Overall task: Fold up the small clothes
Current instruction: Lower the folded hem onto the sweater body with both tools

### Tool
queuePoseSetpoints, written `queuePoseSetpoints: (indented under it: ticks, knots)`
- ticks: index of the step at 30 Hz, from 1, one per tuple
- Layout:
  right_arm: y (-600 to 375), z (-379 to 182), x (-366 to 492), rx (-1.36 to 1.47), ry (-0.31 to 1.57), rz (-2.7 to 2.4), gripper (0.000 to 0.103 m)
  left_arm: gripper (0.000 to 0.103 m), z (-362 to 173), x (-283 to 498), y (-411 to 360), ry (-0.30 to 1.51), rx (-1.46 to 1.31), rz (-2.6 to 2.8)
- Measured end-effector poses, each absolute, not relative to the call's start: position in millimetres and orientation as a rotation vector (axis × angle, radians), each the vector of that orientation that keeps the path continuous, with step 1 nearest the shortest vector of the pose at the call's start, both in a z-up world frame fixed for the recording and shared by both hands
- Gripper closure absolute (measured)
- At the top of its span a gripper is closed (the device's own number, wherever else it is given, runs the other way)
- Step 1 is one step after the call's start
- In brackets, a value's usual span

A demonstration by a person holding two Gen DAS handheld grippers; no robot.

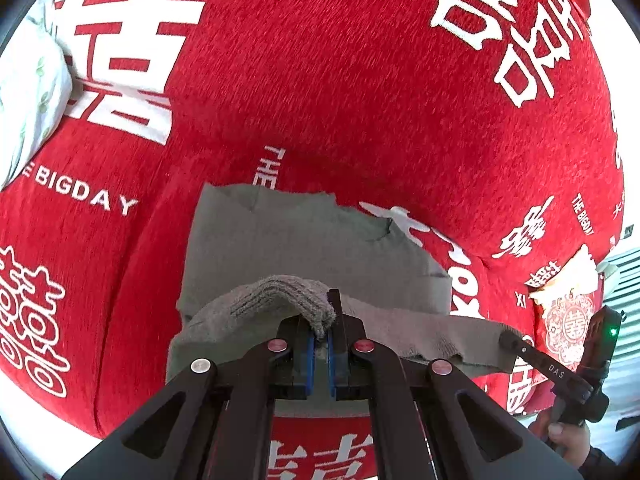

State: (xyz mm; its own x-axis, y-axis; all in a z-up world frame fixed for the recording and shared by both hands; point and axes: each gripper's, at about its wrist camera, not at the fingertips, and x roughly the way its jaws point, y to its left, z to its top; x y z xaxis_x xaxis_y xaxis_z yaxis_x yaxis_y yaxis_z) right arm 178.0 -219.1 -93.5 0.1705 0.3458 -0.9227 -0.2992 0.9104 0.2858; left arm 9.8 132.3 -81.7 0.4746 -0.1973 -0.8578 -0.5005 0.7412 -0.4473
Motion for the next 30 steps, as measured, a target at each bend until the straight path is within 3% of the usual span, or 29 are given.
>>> queuePoseSetpoints:
  ticks: [30]
  knots:
    - [-180.2,-179.4,265.5,-0.019,1.404,0.414,0.096,0.098,-161.6,88.3,149.0,1.208,-0.653,0.26]
